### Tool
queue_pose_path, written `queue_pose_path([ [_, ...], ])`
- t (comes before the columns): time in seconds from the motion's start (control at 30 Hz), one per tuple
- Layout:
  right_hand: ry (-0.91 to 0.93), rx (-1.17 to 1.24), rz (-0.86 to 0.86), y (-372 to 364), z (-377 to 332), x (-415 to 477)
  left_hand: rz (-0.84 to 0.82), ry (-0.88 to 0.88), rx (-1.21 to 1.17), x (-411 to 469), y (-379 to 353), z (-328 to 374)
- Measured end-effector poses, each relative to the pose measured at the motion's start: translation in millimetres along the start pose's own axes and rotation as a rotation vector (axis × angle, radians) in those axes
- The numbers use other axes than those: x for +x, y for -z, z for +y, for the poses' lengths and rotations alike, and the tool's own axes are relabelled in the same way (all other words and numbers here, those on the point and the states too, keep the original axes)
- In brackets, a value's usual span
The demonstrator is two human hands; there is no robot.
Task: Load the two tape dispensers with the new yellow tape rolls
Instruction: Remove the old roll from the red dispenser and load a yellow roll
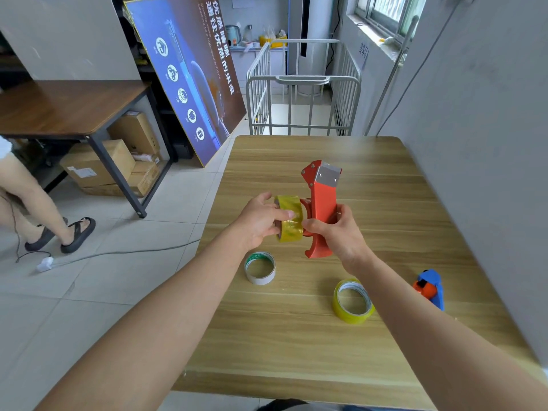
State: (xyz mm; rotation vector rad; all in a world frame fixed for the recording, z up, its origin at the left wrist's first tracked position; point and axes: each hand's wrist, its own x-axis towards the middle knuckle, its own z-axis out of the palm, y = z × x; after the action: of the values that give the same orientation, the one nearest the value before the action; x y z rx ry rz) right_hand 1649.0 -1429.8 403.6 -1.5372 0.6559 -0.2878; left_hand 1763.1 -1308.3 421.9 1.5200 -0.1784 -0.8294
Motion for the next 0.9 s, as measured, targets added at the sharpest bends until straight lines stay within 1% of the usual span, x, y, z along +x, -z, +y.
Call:
queue_pose_path([
  [0.1,0.010,-0.008,-0.012,0,-1,-2,-0.034,0.030,-0.026,0,0,1],
  [0.17,0.006,0.005,-0.024,0,-2,-2,0.000,0.007,-0.031,2,-1,0],
  [0.27,-0.012,0.060,-0.031,0,-2,-1,0.054,-0.077,0.139,6,-2,-4],
  [0.33,-0.002,0.071,-0.012,2,-1,1,0.037,-0.138,0.252,5,-4,-9],
  [0.43,0.035,0.094,0.012,3,2,2,-0.011,-0.187,0.326,4,-5,-13],
  [0.5,0.048,0.091,0.025,4,5,2,-0.041,-0.180,0.321,2,-5,-11],
  [0.6,0.078,0.095,0.028,5,9,1,-0.083,-0.107,0.216,-2,-5,-5],
  [0.73,0.121,0.036,0.018,6,13,-1,-0.018,-0.075,0.102,-2,-11,-1],
  [0.8,0.120,0.050,0.002,5,13,-1,0.017,-0.121,0.122,-2,-16,-4],
  [0.9,0.118,0.088,-0.022,5,11,-1,0.031,-0.256,0.294,-4,-22,-9],
])
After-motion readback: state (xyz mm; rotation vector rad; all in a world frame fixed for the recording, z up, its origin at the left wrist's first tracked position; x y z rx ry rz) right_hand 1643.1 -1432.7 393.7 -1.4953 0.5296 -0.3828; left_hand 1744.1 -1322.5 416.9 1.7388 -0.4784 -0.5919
